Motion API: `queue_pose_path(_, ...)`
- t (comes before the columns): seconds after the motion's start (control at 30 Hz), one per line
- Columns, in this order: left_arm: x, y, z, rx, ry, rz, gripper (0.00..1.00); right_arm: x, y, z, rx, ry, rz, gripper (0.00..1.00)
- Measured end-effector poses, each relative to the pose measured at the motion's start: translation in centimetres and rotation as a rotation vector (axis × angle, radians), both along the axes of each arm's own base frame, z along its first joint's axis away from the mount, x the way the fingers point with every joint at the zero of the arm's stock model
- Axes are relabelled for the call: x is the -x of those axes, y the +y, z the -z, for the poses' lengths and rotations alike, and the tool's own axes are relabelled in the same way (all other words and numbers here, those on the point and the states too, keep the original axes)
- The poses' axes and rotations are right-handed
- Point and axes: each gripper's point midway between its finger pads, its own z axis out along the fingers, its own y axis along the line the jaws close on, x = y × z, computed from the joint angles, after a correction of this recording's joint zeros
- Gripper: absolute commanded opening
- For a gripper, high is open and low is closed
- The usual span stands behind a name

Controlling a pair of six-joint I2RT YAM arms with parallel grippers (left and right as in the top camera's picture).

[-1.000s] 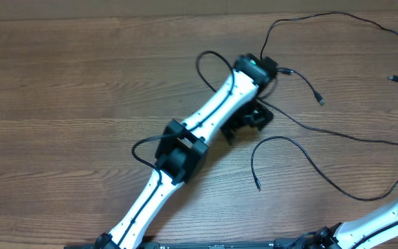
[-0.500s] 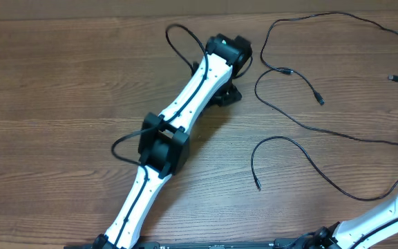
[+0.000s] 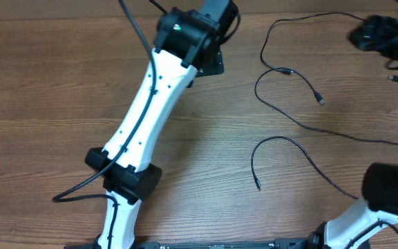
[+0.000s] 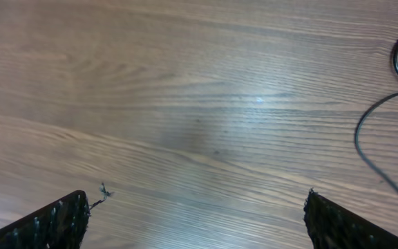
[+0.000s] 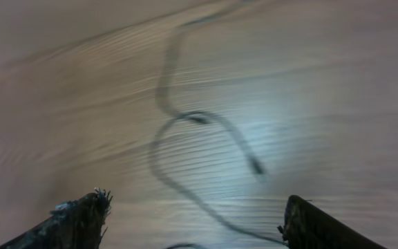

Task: Untangle cables

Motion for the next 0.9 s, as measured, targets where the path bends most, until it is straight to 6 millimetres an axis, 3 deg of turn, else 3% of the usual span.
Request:
queue_pose_path(0.07,0.1,1.0,-0.9,-0.014,-0.006,0.026,1.00,0.5,4.1,-1.5,0.013,-0.026,-0.077,0.87)
queue_pose_path(0.1,0.2,1.5,-1.4,-0.018,-0.012,0.038,0.99,0.8,6.0,-2.1,0.019,-0.037,-0.111,1.00)
queue_pose_path(0.17,0.3,2.3,-2.5,-0.023,-0.026,0.073,0.99,1.7,9.6,-3.2,0.039,-0.056,-0.176,1.00)
queue_pose_path(0.33,1.6,4.4,-6.4,-0.038,-0.089,0.172,0.99,3.8,14.8,-4.7,0.109,-0.082,-0.264,1.00)
queue_pose_path(0.5,2.9,5.3,-8.9,-0.041,-0.144,0.213,0.99,5.4,17.1,-5.1,0.143,-0.086,-0.311,1.00)
queue_pose_path(0.9,2.9,5.2,-8.9,-0.051,-0.140,0.236,1.00,6.1,17.8,-4.7,0.152,-0.060,-0.333,1.00)
